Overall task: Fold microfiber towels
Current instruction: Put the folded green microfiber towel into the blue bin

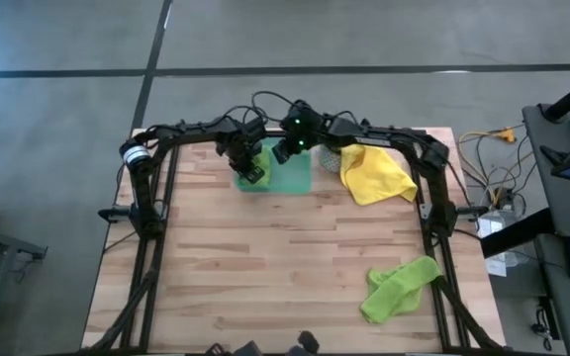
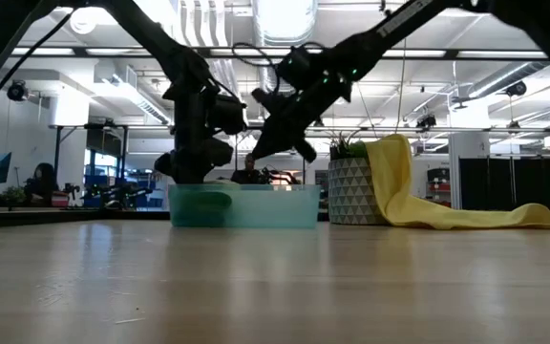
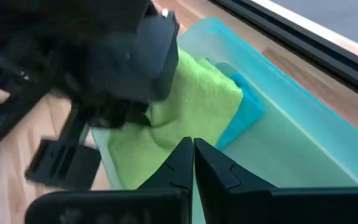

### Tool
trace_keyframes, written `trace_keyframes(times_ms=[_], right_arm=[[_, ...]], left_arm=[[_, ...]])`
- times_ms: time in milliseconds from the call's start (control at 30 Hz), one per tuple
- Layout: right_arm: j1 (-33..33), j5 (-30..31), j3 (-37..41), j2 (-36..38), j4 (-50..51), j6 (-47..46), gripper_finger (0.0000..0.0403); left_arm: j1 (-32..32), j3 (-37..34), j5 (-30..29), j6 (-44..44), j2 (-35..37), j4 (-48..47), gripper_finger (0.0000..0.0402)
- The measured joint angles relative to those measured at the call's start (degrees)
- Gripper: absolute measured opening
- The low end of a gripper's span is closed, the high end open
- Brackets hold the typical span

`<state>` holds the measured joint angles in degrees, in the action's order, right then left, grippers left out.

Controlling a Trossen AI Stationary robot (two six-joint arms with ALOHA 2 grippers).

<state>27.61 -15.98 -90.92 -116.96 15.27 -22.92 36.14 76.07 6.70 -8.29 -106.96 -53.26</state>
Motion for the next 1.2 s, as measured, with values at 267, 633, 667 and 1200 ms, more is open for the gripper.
trace_keyframes(times_ms=[267, 633, 667, 1200], right_arm=[[-0.06, -3.63, -10.13, -7.25, 4.67, 1.57, 0.0008], [0.18, -3.59, -22.63, -13.38, 12.95, 3.93, 0.0008], [0.18, -3.70, -22.75, -13.38, 12.98, 3.98, 0.0008], [0.64, -4.40, -21.66, -13.40, 11.05, 6.53, 0.0008]], left_arm=[[0.00, -0.90, 0.02, -0.35, 0.22, 0.30, 0.0012], [0.58, -0.68, 1.77, 2.87, 2.63, 0.11, 0.0044], [0.77, -0.68, 1.77, 2.88, 3.00, 0.27, 0.0058], [2.82, -0.48, -1.31, 3.06, 11.16, -4.57, 0.0216]])
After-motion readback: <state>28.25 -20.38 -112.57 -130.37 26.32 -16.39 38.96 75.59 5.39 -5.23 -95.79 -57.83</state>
